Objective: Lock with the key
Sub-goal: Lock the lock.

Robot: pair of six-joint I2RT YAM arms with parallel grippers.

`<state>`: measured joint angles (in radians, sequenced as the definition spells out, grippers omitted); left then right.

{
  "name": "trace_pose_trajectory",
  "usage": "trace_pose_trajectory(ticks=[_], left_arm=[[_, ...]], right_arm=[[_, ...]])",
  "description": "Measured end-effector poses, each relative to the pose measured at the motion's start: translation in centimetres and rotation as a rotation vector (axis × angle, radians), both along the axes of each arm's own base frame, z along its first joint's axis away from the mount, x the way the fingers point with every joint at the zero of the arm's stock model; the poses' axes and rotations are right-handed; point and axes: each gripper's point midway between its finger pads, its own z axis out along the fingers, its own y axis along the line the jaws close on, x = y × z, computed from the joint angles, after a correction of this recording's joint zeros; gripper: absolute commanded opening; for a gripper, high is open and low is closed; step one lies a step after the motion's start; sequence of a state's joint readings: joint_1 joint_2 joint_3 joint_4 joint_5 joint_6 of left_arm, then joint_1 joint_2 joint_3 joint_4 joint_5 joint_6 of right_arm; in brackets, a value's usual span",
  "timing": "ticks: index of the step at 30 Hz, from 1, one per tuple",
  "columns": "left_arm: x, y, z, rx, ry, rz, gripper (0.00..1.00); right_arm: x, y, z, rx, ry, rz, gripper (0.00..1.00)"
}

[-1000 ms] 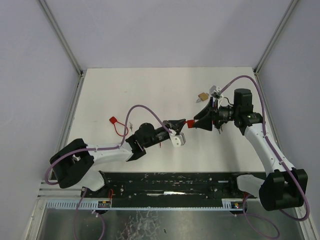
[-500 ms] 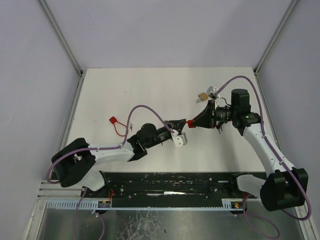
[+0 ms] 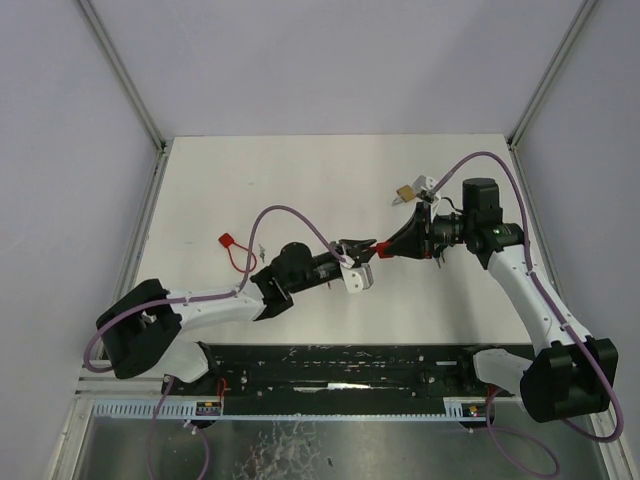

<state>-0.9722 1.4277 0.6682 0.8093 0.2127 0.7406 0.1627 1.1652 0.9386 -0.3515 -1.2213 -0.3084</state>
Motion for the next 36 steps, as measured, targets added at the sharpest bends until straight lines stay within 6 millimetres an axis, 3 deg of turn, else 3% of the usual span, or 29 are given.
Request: trace_pose_trajectory(ticks=[2,3,4,7,10,12,17,22,26,31,34,36], left_arm=[[0.0,-0.2,0.0,0.008,0.019,-0.011,0.19],[0.1,-0.2,0.0,0.012,0.025,-0.014,0.14],[0.1,-0.4,0.0,0.019,0.038,-0.020,0.03],[-0.1,-0.8,-0.4,0.043,0.065,-0.041,0.00],[-0.1,-1.1,-0.7,0.060,0.088,-0.053,0.00],[-0.2,-1.1,-0.9,0.060,0.109,-0.058,0.00],[0.0,-0.8,-0.9,0.021,0.188,-0.044,0.00],[1.0,1.0,0.3,-0.113,0.281,0.030,0.00],[1.4,2.4,2.7,-0.279,0.342,0.086,0.00],[1.2,3.7,5.7,-0.460,0.434,0.108,0.00],[1.2,4.1,6.9,-0.513,0.468,0.116,0.00],[1.3,4.3,7.5,-0.542,0.491,0.123,0.00]], right_arm=[[-0.1,-0.1,0.0,-0.005,-0.003,0.004,0.00],[-0.1,-0.1,0.0,-0.007,-0.007,0.005,0.00],[-0.1,-0.1,0.0,-0.009,-0.012,0.006,0.00],[0.1,-0.3,0.0,-0.015,-0.028,0.003,0.03],[0.1,-0.5,-0.3,-0.024,-0.023,-0.005,0.39],[0.1,-0.6,-0.4,-0.025,-0.013,-0.007,0.56],[0.9,-2.0,1.5,0.017,-0.031,-0.041,0.76],[1.2,-4.0,4.4,0.043,-0.160,-0.104,1.00],[0.5,-3.8,7.7,0.095,-0.296,-0.139,1.00],[0.2,-3.4,11.1,0.199,-0.345,-0.170,0.99],[0.4,-3.1,9.4,0.255,-0.279,-0.184,0.92],[0.7,-2.8,7.2,0.287,-0.175,-0.206,0.89]])
